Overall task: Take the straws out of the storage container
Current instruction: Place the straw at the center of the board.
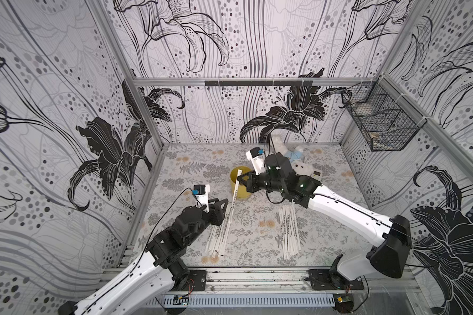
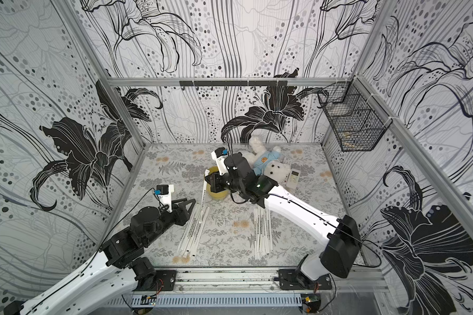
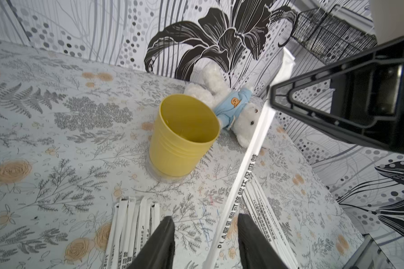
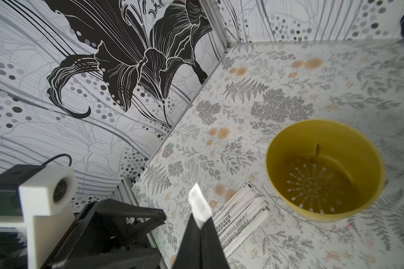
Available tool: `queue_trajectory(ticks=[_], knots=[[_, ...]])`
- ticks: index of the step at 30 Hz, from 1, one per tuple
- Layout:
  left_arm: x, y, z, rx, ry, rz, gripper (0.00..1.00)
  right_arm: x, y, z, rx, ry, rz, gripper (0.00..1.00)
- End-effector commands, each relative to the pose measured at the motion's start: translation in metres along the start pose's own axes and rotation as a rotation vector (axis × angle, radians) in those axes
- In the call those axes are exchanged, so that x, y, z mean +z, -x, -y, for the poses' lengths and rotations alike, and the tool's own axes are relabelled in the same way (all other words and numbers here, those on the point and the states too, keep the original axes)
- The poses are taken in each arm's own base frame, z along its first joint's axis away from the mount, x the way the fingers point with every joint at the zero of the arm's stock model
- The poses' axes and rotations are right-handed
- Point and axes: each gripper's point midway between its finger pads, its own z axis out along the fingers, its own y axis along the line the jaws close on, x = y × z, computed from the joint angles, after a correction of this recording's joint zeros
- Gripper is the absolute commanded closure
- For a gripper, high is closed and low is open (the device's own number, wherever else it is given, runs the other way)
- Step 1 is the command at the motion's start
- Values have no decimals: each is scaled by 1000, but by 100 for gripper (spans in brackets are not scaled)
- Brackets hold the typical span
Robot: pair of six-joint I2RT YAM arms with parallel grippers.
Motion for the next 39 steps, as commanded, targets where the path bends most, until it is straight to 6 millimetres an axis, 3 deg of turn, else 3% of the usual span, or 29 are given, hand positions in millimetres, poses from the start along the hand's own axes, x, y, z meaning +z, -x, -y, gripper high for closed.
queue_trajectory(ticks=[1, 9, 19, 26, 32, 39], knots=[[-6, -7, 0, -41, -7, -51, 52, 21, -13, -17, 82, 100, -23, 100], [-14, -8, -6, -58, 1, -31, 52, 66, -64, -2, 206, 131, -164, 100], [-27, 6, -8, -75, -17, 44, 52, 95, -101, 26, 334, 114, -203, 97], [-28, 5, -7, -69, -25, 44, 52, 105, -117, 39, 337, 77, -243, 89], [-26, 4, -7, -66, -22, 40, 52, 107, -127, 48, 323, 33, -272, 69], [-26, 4, -8, -66, -15, 41, 52, 104, -131, 51, 304, 9, -297, 61]])
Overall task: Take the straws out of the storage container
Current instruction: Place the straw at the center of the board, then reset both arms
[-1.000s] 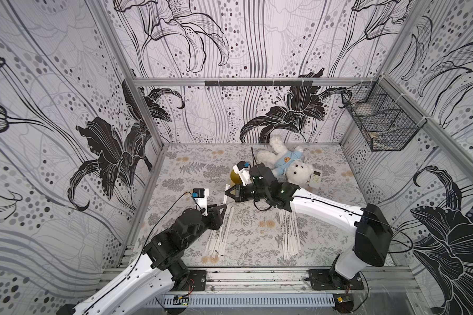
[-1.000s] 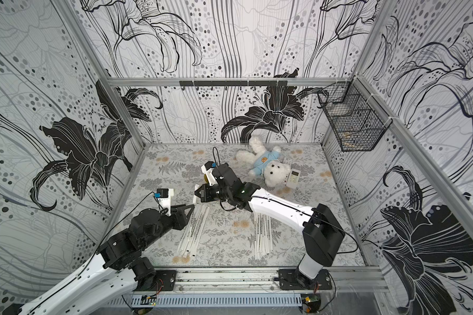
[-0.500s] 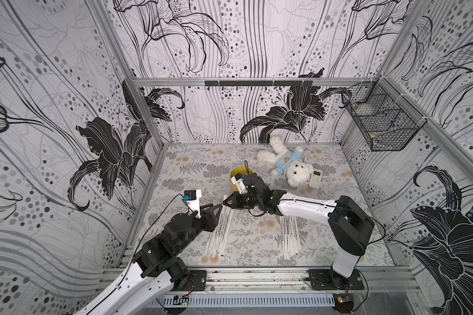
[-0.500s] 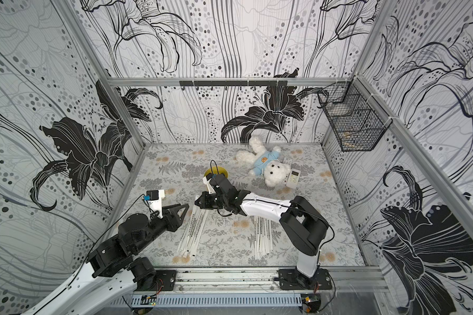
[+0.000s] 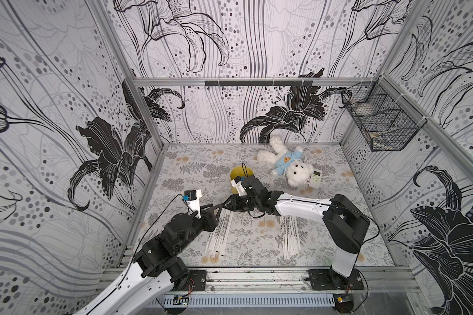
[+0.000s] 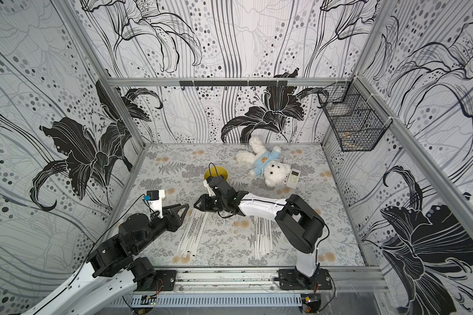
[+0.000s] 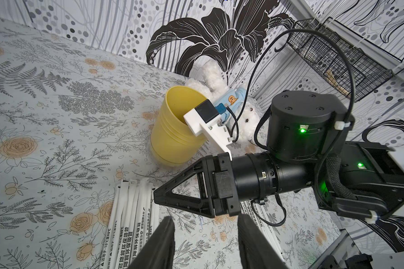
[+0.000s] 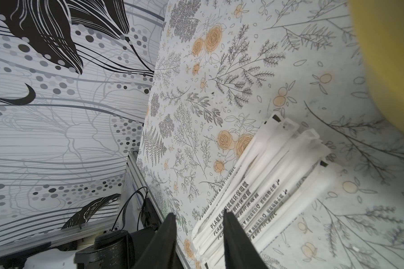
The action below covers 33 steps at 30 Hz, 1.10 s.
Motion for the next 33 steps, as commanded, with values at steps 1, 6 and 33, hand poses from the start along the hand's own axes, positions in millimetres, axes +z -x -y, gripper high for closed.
queue_trajectory(ticks=[1, 6, 33], knots=[[2, 2, -2, -1, 10, 17, 52, 0, -6, 4, -26, -33, -24, 60], [7, -1, -4, -7, 10, 30, 52, -13, 2, -10, -90, -40, -18, 59], [84, 65, -198, 298, 519, 500, 47, -391, 80, 271, -275, -1194, 1102, 35]])
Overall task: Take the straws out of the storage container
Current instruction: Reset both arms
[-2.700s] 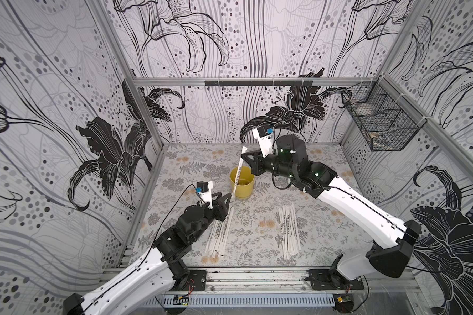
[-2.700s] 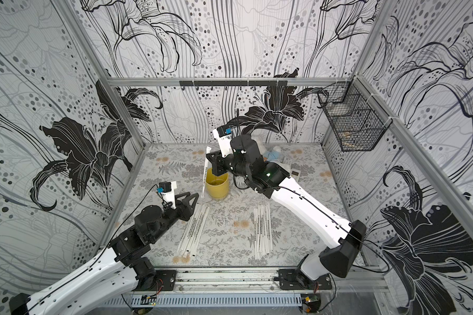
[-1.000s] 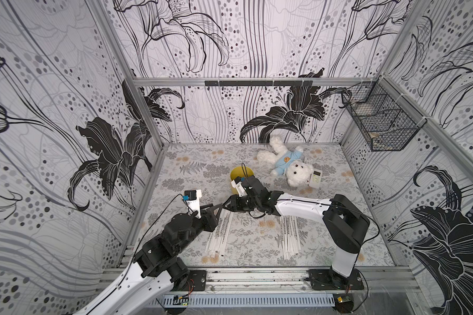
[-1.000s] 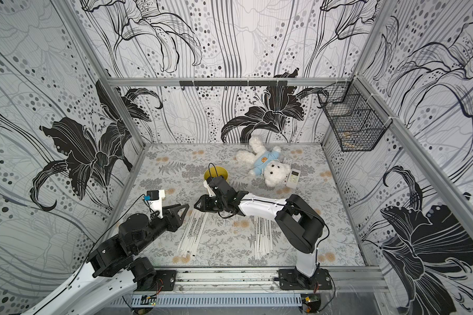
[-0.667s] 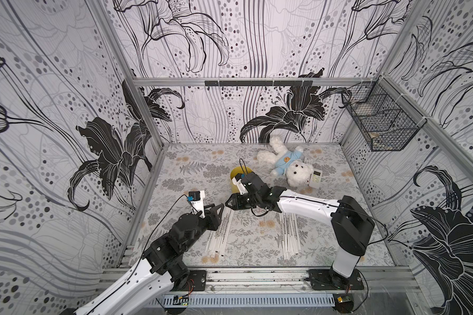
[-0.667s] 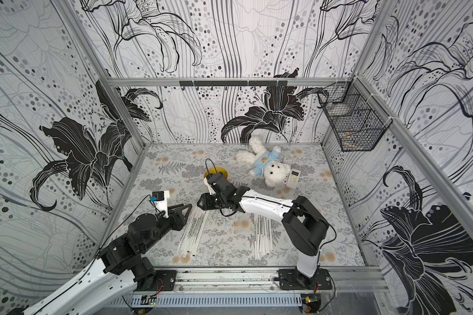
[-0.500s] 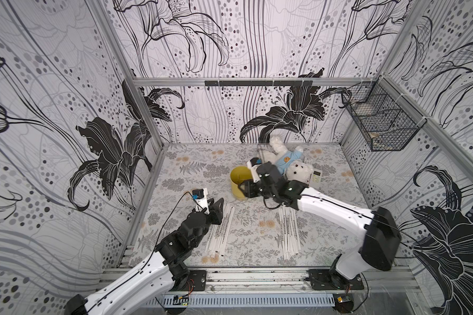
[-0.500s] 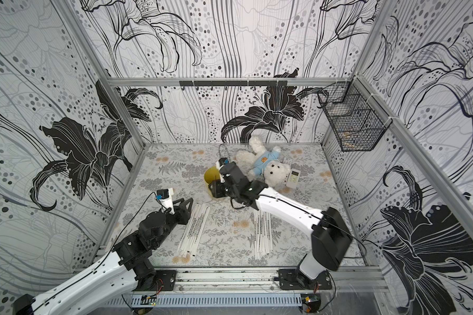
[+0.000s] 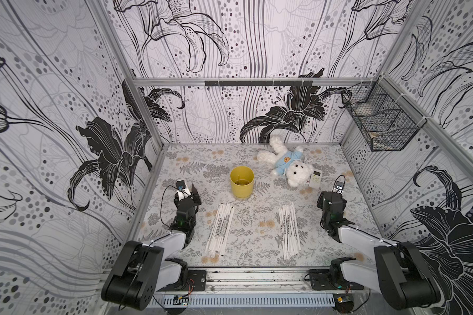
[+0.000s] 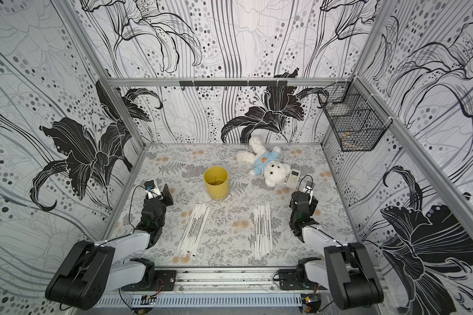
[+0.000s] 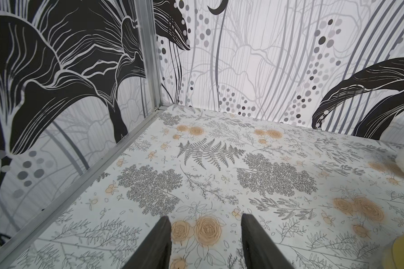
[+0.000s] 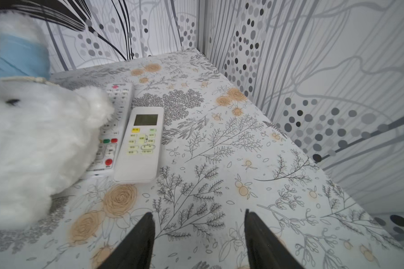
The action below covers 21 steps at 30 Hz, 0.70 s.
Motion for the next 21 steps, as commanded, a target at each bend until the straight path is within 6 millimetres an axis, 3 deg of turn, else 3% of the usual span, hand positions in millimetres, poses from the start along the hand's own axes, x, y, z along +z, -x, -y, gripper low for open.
queue_trajectory(ticks=[1, 5, 11, 16, 21], knots=[[5, 26, 14, -44, -163, 131, 47, -5, 63, -30, -29, 156, 247, 35], [8, 20, 4, -100, -208, 146, 47, -1, 63, -53, -181, 253, 253, 35], [3, 19, 4, -95, -220, 149, 44, -19, 38, -42, -141, 317, 285, 33], [5, 19, 6, -89, -225, 144, 41, -9, 16, -60, -195, 416, 263, 32], [11, 17, 5, -83, -208, 125, 28, 16, 13, -33, -82, 331, 200, 26]])
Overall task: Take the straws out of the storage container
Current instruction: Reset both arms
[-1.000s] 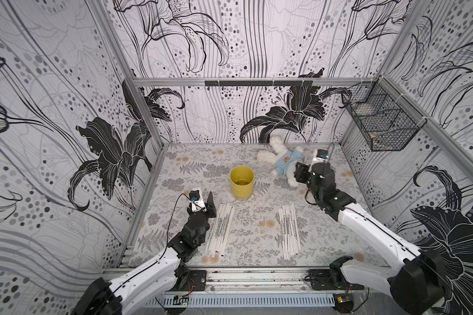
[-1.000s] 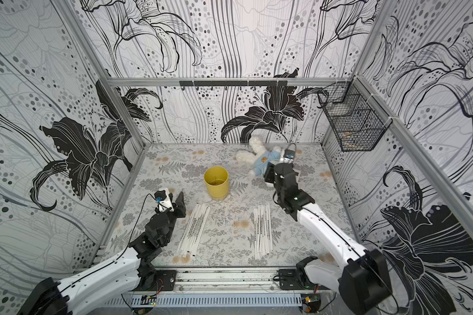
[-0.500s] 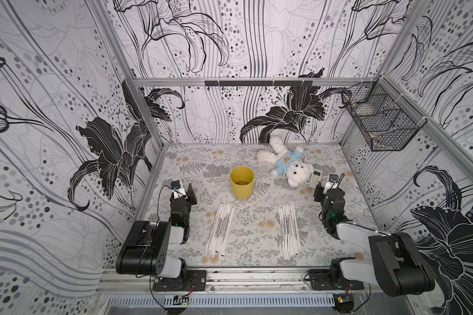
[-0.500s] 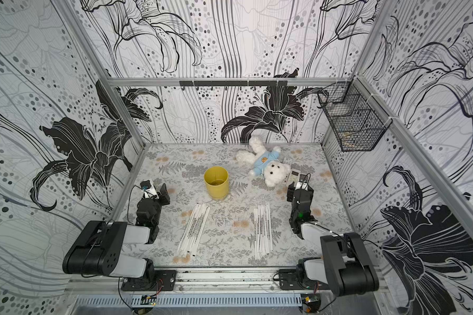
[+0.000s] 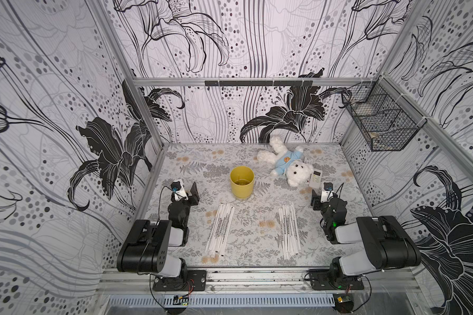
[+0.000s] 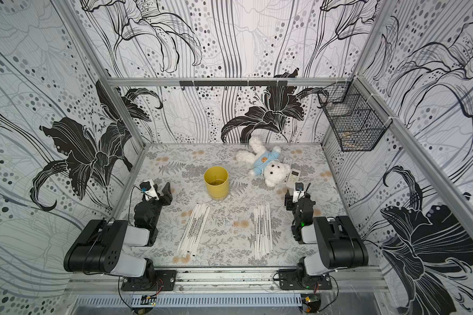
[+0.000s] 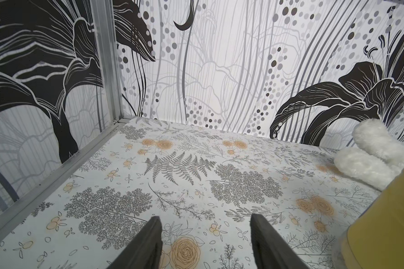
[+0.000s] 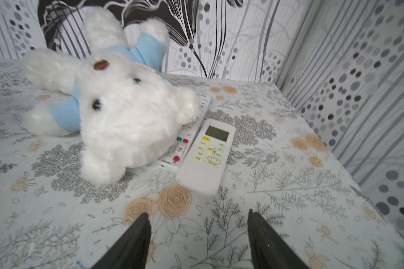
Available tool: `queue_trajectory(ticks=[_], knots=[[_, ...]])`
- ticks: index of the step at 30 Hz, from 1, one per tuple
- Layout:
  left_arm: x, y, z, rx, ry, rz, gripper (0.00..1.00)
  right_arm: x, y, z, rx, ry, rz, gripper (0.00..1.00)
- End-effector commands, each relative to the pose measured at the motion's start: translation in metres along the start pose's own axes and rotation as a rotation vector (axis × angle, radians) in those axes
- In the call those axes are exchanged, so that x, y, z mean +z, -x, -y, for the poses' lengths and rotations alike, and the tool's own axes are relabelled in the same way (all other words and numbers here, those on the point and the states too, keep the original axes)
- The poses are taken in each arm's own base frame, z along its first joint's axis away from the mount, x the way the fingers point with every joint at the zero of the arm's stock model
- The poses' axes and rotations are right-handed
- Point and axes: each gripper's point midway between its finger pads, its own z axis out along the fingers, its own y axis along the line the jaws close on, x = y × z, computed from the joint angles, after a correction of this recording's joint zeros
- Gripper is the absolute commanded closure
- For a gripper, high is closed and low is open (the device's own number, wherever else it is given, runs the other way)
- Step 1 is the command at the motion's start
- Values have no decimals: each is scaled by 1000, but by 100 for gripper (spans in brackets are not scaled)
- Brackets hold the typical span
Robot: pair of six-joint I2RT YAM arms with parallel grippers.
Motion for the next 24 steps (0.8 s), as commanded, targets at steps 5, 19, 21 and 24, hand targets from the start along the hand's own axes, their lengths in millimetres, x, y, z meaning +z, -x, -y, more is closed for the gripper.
queue_trajectory(ticks=[5, 19, 21, 24], knots=[[5, 9, 3, 10, 0, 25, 2, 6, 28, 11, 65, -21, 90, 4], [9, 5, 6, 40, 50, 7, 2, 6, 28, 11, 62, -24, 89, 4], [10, 4, 7, 39, 47, 5, 2, 6, 28, 11, 62, -24, 89, 5], [7, 7, 3, 43, 69, 20, 2, 6, 28, 11, 63, -23, 89, 4]])
